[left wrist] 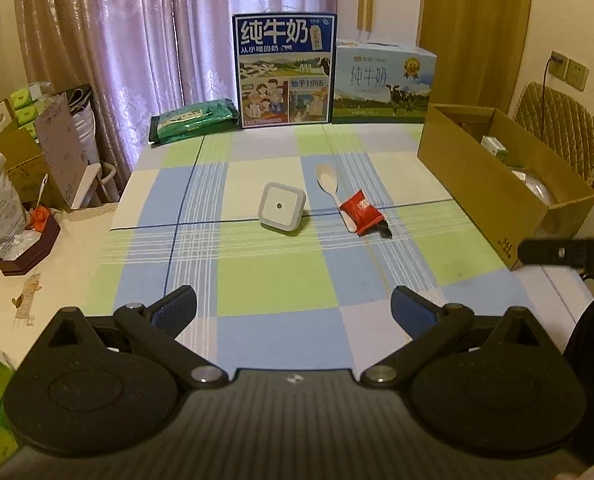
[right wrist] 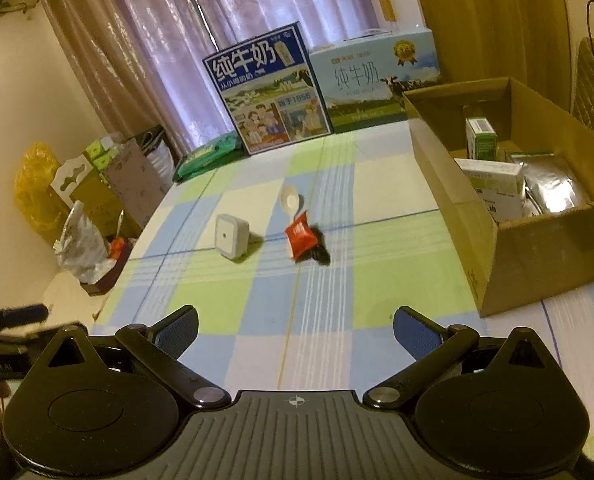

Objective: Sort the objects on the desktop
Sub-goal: 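Withdraw both tools from the cardboard box back over the table, then move the left tool toward the red candy packet while the right approaches the black cable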

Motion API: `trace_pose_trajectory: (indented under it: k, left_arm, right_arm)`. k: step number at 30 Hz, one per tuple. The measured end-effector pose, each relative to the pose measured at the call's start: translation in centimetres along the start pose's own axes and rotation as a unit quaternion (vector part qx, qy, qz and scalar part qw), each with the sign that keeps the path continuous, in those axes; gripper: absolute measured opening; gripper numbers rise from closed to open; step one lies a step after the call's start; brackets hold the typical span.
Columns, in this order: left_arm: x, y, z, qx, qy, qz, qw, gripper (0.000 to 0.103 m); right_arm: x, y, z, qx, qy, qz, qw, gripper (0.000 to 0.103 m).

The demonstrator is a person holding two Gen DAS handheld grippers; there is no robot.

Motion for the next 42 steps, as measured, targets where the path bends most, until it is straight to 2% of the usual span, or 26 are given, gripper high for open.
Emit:
trace_pose_trajectory:
  k: [9, 21, 26, 36, 42]
  left_arm:
    - [0.6, -0.3, 0.0, -0.010, 0.006, 0.003, 0.9999, 0.102]
    - [1.2, -0.8, -2.8, -0.017, 0.030, 0.006, 0.9994, 0.102]
    - [1.1, -1.3, -4.4, -0.016, 0.029, 0.000, 0.9994, 0.102]
    - [1.0, -1.8, -10.2, -0.004, 0.022, -0.028, 0.9994, 0.101]
    - [-0.8, -1.9, -14.6, 0.009, 0.043, -0.049, 0.9978, 0.101]
  right_arm:
    - [-0.9, 0.0, 0.9, -0.006, 0.026, -0.002, 1.000, 0.101]
    - [-1.6, 0.9, 0.8, 0.000, 0.066, 0.001, 0.998, 0.101]
    - [-1.8, 0.5, 0.1, 0.001, 0.074, 0.006, 0.997, 0.101]
    - [-2.3, -1.4, -5.0, 0.003, 0.061, 0.041, 0.997, 0.101]
    - [-3.7, -1.7, -8.2, 0.009, 0.060, 0.056, 0.997, 0.101]
Point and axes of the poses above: each gripper's, at about its wrist camera, not at the fingertips, and z roughly against the way its jaws point, x to its left, y to its underside, the point moved 7 cm from there along -z, roughly the way its jaws point, and after that the axes turned 1 degree about -x, right-handed, at the moved point
